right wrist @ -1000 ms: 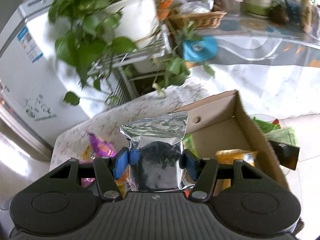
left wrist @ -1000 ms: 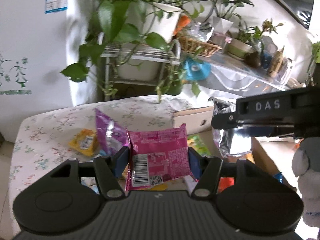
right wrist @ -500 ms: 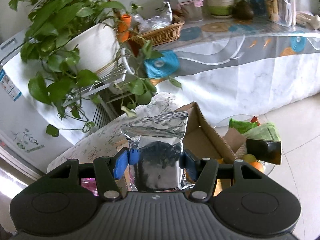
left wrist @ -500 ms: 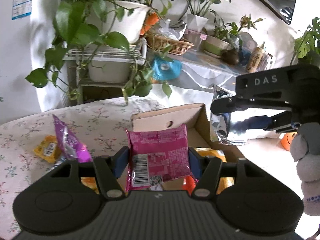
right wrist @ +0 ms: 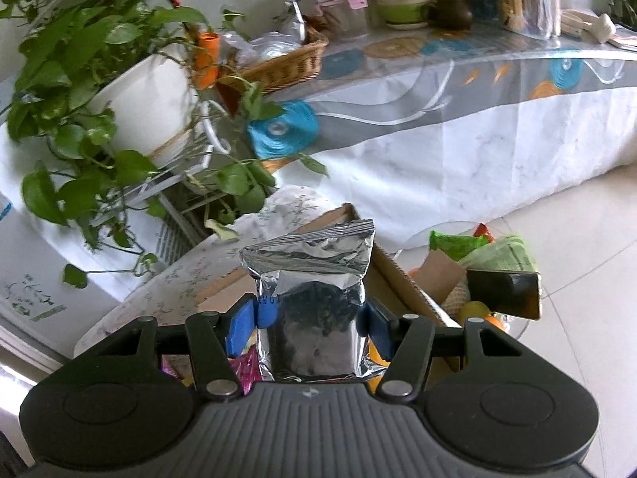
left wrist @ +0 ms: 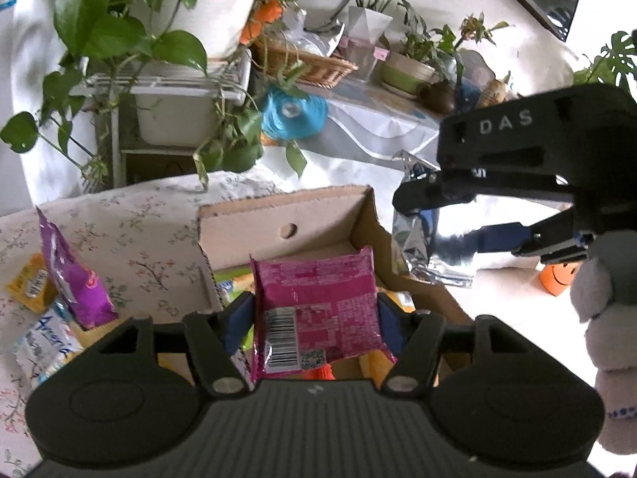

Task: Organize snacks
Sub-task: 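Carry the silver bag with the right tool while the left tool carries the pink bag, then lower the pink and silver bags into the box and open both tools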

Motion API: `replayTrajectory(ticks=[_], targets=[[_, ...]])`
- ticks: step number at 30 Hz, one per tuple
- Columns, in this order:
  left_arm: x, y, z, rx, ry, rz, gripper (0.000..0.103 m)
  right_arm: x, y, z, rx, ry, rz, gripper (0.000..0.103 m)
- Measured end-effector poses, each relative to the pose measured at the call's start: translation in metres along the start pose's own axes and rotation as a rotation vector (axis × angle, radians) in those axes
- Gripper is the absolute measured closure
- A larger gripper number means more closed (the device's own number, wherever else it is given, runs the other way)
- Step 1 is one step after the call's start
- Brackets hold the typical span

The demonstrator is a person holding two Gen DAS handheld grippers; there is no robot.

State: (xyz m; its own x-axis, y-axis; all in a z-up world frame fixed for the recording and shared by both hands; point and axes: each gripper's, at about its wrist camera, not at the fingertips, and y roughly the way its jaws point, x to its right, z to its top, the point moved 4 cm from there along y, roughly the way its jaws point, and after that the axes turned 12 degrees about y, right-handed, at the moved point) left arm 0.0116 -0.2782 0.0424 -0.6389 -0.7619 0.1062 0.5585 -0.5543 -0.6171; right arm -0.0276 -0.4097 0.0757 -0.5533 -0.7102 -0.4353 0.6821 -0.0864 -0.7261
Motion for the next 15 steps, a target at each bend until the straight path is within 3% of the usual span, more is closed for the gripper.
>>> replayTrajectory(ticks=[4, 8, 15], targets=[[0.005, 0.000, 0.000, -0.005, 0.011, 0.012, 0.018, 0.008, 0.006, 0.002, -0.008, 0.048, -0.029, 0.037], [0.007, -0.008, 0.004, 0.003, 0.043, 0.036, 0.007, 0.007, 0.003, 0.001, -0.003, 0.065, -0.008, 0.030], [-0.003, -0.019, 0.005, -0.055, 0.053, 0.074, 0.005, 0.004, 0.001, 0.002, -0.002, 0.081, 0.020, 0.027]])
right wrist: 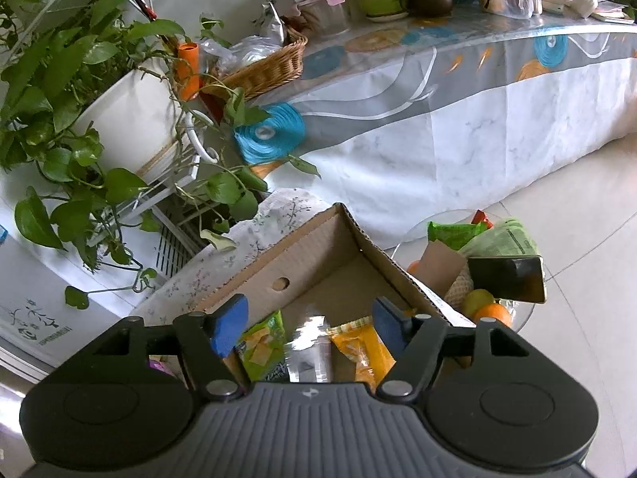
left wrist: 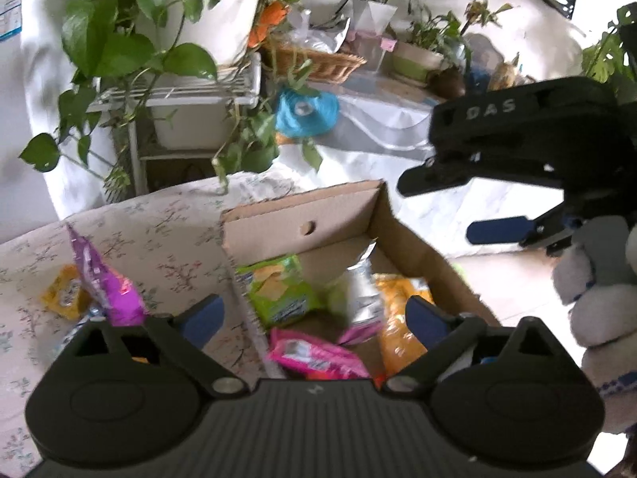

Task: Organize snacks
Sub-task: 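Lower the pink and silver bags into the box and open both tools, then withdraw both tools from the box back over the snack pile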

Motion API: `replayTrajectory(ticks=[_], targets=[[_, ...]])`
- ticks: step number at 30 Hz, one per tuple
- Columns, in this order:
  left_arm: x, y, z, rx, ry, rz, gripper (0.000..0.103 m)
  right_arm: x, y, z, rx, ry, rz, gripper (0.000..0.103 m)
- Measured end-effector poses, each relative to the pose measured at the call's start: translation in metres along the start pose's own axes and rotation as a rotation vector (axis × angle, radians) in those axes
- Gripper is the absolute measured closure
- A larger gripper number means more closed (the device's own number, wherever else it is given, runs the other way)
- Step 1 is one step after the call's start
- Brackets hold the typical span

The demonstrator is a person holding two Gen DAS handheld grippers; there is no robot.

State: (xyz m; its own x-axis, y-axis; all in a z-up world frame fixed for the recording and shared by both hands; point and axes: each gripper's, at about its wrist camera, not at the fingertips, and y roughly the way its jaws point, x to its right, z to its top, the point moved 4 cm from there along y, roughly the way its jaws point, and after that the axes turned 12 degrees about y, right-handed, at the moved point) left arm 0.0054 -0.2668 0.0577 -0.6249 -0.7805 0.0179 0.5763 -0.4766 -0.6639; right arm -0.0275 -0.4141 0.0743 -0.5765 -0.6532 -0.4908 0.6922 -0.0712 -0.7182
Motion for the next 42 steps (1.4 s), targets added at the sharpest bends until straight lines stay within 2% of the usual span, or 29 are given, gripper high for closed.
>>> replayTrajectory(ticks=[8, 12, 18, 23, 32, 35, 42], targets=[[-0.039, -0.023, 0.003, 0.004, -0.014, 0.052, 0.005, -0.008, -0.001, -0.002, -0.007, -0.013, 0.032, 0.025], [-0.064, -0.038, 0.002, 0.007, -0.060, 0.060, 0.005, -0.014, -0.001, -0.005, -0.012, -0.023, 0.045, 0.025], [-0.104, -0.058, 0.001, 0.025, -0.086, 0.114, 0.005, -0.027, 0.001, -0.013, -0.029, -0.061, 0.079, 0.025], [-0.142, -0.073, -0.007, 0.027, -0.151, 0.136, 0.005, -0.037, 0.003, -0.021, -0.044, -0.090, 0.096, 0.025], [-0.199, -0.095, -0.029, 0.040, -0.233, 0.223, 0.005, -0.066, 0.011, -0.042, -0.083, -0.159, 0.134, 0.025], [-0.209, -0.095, -0.035, 0.031, -0.238, 0.237, 0.005, -0.077, 0.016, -0.054, -0.110, -0.191, 0.146, 0.025], [-0.218, -0.083, -0.057, -0.032, -0.166, 0.255, 0.005, -0.099, 0.035, -0.082, -0.206, -0.237, 0.178, 0.025]])
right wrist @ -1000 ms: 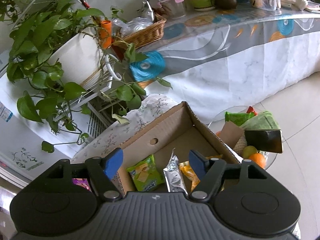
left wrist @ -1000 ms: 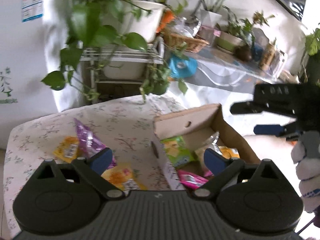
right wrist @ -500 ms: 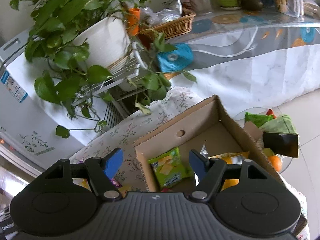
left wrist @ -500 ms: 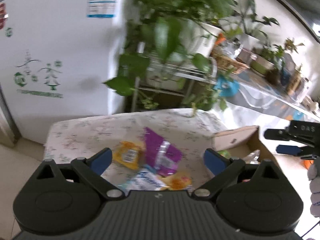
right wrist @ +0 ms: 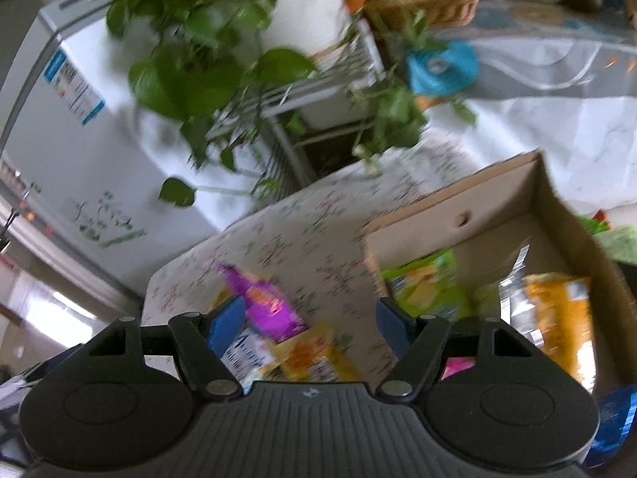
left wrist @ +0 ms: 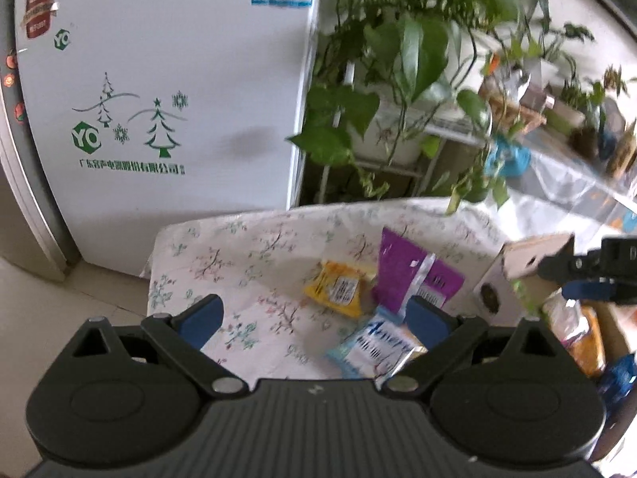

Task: Organize snacks
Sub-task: 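Withdraw both tools from the box back over the snack pile, then grasp the yellow waffle bag with the right tool while the left tool grasps the white Ameria bag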

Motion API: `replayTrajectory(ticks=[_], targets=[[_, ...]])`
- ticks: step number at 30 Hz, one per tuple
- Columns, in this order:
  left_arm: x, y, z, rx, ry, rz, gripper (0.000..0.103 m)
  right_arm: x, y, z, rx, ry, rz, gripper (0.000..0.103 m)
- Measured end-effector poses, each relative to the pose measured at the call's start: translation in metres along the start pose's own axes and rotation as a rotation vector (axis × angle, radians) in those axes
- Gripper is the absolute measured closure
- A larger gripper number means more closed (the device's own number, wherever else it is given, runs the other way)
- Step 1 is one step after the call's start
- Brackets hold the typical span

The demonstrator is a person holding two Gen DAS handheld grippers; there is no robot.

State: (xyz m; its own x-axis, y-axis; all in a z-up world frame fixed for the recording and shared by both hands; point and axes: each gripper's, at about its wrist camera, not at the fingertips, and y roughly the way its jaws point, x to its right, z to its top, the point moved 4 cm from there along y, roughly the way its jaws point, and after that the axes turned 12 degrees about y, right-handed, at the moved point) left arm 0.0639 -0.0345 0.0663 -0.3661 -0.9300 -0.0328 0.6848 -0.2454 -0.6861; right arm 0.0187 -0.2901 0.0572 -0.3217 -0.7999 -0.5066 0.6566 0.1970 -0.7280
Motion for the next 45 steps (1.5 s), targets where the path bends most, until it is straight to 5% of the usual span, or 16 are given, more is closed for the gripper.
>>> replayTrajectory(ticks=[7, 29, 45], targets=[[-0.001, 0.010, -0.016, -0.017, 0.086, -0.018, 0.005, -0.015, 0.034, -0.022, -0.129, -0.033, 0.019, 0.025], [0.052, 0.058, -0.038, -0.028, 0.415, -0.189, 0.007, -0.009, 0.115, -0.050, -0.207, -0.130, -0.276, 0.039], [0.066, 0.109, -0.035, -0.049, 0.495, -0.179, 0.007, -0.014, 0.123, -0.056, -0.261, -0.185, -0.247, 0.036]])
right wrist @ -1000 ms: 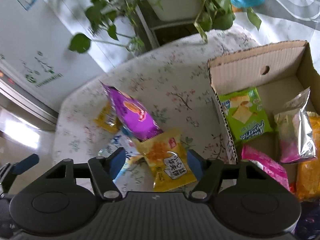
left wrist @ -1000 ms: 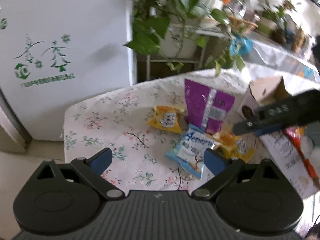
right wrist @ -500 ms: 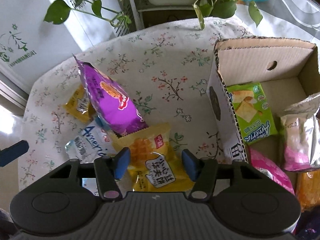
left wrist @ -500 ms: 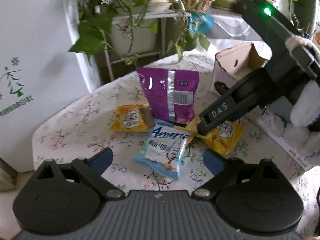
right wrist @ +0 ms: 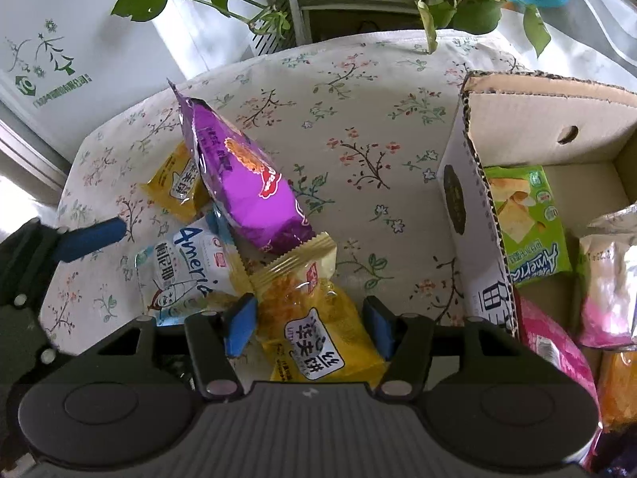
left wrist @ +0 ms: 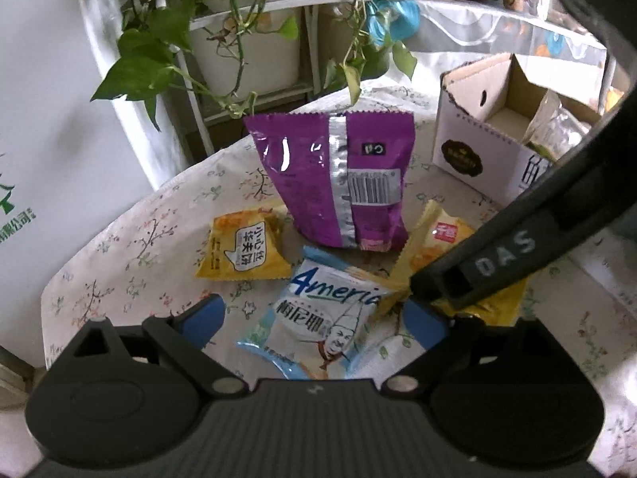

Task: Organize snacks
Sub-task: 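Grasp the yellow waffle bag with the right tool while the left tool grasps the white Ameria bag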

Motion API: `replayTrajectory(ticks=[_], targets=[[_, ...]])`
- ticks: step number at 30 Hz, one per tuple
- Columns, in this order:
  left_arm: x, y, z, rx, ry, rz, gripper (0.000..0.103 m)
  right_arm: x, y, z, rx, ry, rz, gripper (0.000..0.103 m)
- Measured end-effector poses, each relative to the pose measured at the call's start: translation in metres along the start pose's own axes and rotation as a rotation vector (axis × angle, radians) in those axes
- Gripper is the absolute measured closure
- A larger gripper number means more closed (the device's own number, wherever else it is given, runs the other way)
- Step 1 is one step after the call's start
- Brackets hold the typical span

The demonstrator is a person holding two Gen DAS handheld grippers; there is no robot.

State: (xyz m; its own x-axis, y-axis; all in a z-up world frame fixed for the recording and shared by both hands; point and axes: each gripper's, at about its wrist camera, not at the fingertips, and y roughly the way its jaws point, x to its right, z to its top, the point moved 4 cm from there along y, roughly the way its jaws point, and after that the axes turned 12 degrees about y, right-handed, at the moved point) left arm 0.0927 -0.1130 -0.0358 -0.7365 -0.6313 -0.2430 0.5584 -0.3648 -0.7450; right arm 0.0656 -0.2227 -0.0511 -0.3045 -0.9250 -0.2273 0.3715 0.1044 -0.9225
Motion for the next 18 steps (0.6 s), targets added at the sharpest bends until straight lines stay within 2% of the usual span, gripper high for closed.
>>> replayTrajectory(ticks=[4, 8, 9, 11, 13, 18], targets=[[-0.001, 0.007, -0.001, -0.004, 0.009, 0.003, 0.008, 0.001, 0.001, -0.001, -0.001, -0.001, 0.001, 0.034], [0.000, 0.011, -0.002, 0.008, 0.009, -0.014, 0.017, 0.003, -0.001, -0.001, -0.010, -0.007, 0.003, 0.033], [0.000, 0.011, -0.001, 0.010, 0.009, -0.018, 0.021, 0.003, -0.001, -0.001, -0.011, -0.007, 0.002, 0.032], [0.001, 0.009, 0.001, 0.013, 0.008, -0.038, 0.043, 0.004, -0.001, -0.001, -0.014, 0.001, 0.002, 0.033], [0.001, 0.005, -0.001, 0.005, -0.004, -0.052, 0.052, 0.007, -0.003, -0.001, -0.013, 0.004, 0.000, 0.033], [-0.003, -0.004, -0.011, -0.015, -0.012, -0.065, 0.053, 0.010, -0.008, -0.004, -0.020, -0.016, 0.007, 0.033]])
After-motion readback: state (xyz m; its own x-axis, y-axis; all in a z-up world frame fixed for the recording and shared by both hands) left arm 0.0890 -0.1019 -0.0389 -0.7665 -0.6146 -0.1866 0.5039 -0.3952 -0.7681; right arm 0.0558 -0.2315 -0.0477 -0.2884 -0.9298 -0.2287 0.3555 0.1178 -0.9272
